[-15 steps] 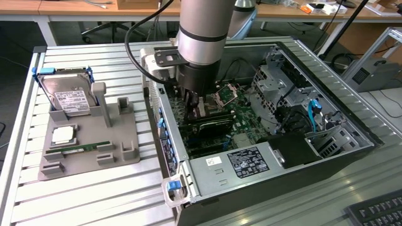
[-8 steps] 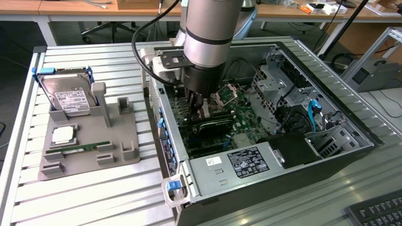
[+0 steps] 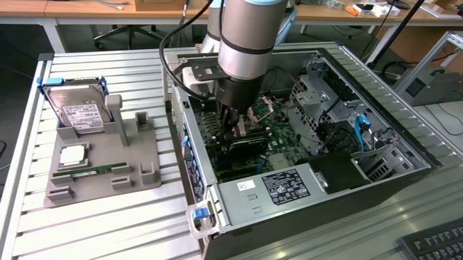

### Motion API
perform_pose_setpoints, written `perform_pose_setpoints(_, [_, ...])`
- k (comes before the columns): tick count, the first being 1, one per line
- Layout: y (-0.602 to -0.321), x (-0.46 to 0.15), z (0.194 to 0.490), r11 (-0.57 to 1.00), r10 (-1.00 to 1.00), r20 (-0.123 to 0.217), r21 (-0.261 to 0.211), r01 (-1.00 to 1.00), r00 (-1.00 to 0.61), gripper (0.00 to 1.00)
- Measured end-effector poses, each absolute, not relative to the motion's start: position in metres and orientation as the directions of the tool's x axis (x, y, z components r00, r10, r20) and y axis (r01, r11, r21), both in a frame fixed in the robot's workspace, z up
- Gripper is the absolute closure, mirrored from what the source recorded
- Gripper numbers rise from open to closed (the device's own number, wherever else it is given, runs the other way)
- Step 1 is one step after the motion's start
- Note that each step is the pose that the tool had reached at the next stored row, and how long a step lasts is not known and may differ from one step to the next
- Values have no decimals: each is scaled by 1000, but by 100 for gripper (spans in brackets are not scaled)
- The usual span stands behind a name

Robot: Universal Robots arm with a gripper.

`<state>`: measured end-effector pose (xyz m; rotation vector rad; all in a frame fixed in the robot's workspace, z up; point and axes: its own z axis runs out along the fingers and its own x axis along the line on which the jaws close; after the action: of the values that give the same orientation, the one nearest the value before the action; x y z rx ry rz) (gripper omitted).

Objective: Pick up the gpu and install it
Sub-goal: 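Press down on the gpu until it lock into place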

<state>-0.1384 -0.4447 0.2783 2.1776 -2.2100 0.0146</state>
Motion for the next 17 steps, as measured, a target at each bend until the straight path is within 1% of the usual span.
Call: perform_pose_setpoints(17, [-446,-130,270,15,-999,35,28,-999,-14,89])
